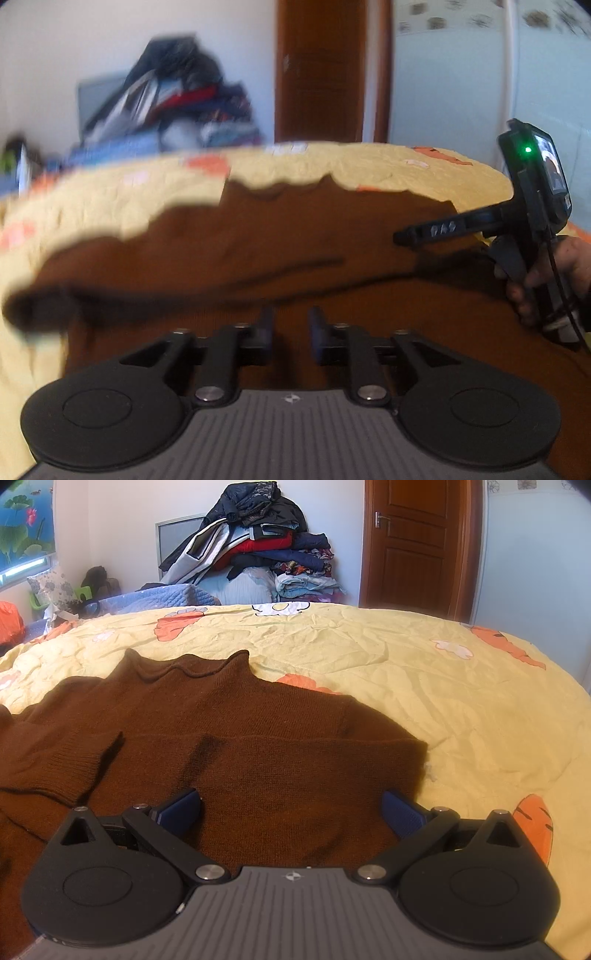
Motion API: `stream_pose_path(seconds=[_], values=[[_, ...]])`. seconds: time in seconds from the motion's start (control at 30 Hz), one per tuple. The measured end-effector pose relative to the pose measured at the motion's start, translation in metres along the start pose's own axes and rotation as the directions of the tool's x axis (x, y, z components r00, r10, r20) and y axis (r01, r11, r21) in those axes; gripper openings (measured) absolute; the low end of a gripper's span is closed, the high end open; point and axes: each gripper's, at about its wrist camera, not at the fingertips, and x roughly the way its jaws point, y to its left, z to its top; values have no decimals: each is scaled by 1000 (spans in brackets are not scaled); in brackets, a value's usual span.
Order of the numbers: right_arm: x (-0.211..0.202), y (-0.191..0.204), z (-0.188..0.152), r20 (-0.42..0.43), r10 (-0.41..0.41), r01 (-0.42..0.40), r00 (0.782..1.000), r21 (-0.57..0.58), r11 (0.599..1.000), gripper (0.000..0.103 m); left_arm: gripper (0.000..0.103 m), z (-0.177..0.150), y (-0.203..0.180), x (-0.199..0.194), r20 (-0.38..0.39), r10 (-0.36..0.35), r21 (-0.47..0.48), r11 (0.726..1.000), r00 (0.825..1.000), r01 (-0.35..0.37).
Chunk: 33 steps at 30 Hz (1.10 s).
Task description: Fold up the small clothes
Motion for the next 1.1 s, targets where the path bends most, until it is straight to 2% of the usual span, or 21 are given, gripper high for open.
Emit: stream_pose_path(seconds=[0.03, 0.07, 0.1, 0.17, 0.2, 0.23, 0.27, 0.3, 0.33, 0.37, 0.43, 0.5, 0.53, 0.63, 0.67, 0.7, 0.73, 0.77, 0.87, 1.0, 1.1], values=[[0, -1, 0, -1, 0, 0, 1000, -1, 1000, 103, 62, -5, 7, -1, -3, 6, -46, 999, 1000, -6], [0, -1, 0, -2, 1, -1, 1000, -1, 1000, 103, 74, -11, 15, -3, -1, 23, -93, 995, 1000, -23], [0, 0, 1, -6, 4, -4, 1000, -2, 1000, 103, 79, -14, 23, -7, 4, 29, -153, 988, 1000, -28], [-4, 0, 10, -30, 7, -7, 1000, 14, 1000, 100, 82, -20, 41, -17, 68, 5, -270, 963, 998, 14], [-12, 0, 17, -21, 28, -27, 999, 61, 998, 99, 86, -23, 49, -18, 80, 12, -327, 945, 997, 15], [-22, -2, 24, 12, 87, -88, 996, 133, 987, 100, 86, -24, 55, -17, 75, 22, -369, 929, 997, 7], [-31, -3, 31, 40, 176, -180, 984, 212, 960, 103, 86, -25, 61, -15, 68, 24, -405, 914, 997, 6], [-33, -3, 38, 44, 287, -287, 957, 295, 911, 103, 87, -27, 65, -17, 82, 19, -422, 907, 996, 17], [-28, 1, 44, 22, 387, -368, 922, 363, 856, 103, 88, -28, 66, -18, 86, 16, -427, 904, 996, 22], [-19, 6, 48, -17, 459, -411, 888, 416, 811, 101, 88, -29, 66, -19, 86, 13, -421, 907, 996, 24], [4, 20, 53, -108, 514, -411, 851, 474, 779, 94, 90, -29, 67, -21, 82, 10, -404, 914, 997, 24], [25, 31, 53, -177, 524, -380, 833, 504, 775, 77, 93, -27, 71, -20, 86, -4, -406, 913, 996, 39], [32, 37, 53, -202, 526, -369, 826, 510, 777, 76, 94, -27, 72, -19, 91, -12, -413, 909, 996, 48], [36, 51, 57, -213, 518, -367, 829, 491, 790, 77, 97, -26, 75, -14, 107, -33, -432, 899, 994, 76], [38, 53, 58, -213, 524, -373, 824, 492, 787, 73, 98, -25, 75, -11, 110, -39, -435, 897, 993, 83], [39, 56, 59, -219, 527, -376, 821, 487, 788, 55, 99, -25, 73, -10, 112, -42, -437, 895, 993, 87], [41, 59, 58, -236, 524, -374, 818, 474, 797, 42, 99, -25, 74, -10, 114, -43, -438, 894, 993, 89], [43, 63, 56, -262, 512, -362, 818, 457, 813, 19, 99, -25, 73, -10, 115, -44, -439, 894, 992, 90], [43, 68, 53, -262, 503, -372, 823, 421, 827, 17, 99, -25, 73, -10, 117, -45, -441, 893, 992, 92], [19, 56, 71, -172, 555, -448, 814, 423, 788, 16, 99, -25, 71, -10, 116, -43, -439, 894, 992, 90], [-8, 26, 89, -90, 566, -486, 820, 415, 770, 16, 99, -26, 71, -11, 117, -42, -440, 894, 992, 90]])
